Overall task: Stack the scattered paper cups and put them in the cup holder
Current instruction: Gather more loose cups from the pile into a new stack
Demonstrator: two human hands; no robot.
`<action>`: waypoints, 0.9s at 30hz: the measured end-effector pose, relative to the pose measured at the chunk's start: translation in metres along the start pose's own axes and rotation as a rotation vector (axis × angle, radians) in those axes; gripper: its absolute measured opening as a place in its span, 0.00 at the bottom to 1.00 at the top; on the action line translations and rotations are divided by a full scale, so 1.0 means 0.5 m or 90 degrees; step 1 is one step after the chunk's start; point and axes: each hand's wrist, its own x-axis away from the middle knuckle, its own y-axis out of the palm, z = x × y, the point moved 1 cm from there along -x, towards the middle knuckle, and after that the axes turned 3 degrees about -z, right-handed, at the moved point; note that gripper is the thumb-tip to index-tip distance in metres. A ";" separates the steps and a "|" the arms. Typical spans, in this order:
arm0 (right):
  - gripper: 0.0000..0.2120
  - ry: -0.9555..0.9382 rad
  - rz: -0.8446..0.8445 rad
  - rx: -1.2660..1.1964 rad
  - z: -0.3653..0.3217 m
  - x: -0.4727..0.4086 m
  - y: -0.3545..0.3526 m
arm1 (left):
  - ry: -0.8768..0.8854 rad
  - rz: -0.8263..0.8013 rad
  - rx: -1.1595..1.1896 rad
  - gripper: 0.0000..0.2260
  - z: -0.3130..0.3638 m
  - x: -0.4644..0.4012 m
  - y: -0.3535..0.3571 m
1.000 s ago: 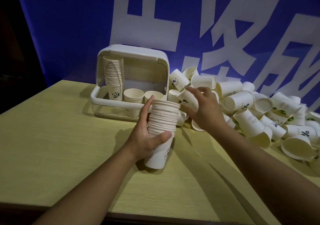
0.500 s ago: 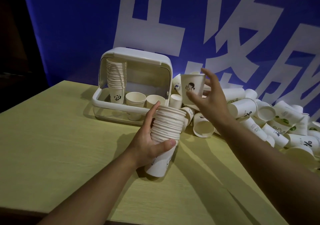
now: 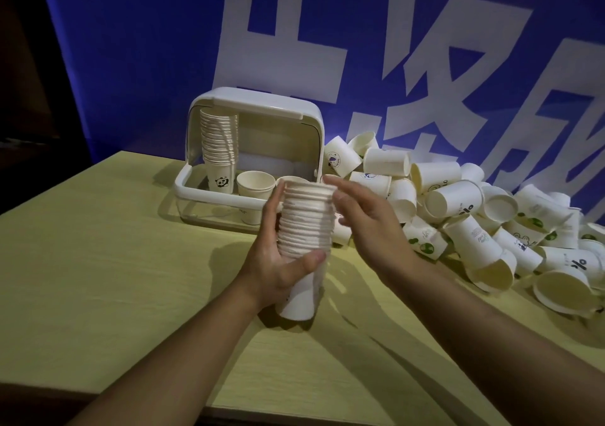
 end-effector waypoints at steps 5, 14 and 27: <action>0.16 0.024 -0.026 0.028 0.025 -0.016 -0.004 | -0.003 0.026 -0.035 0.50 -0.008 -0.006 -0.019; 0.23 0.061 -0.151 0.549 0.132 -0.110 -0.013 | -0.035 0.123 -0.126 0.48 -0.005 -0.017 -0.061; 0.36 0.094 -0.296 0.521 0.156 -0.108 -0.033 | -0.033 0.097 -0.127 0.47 0.001 -0.016 -0.056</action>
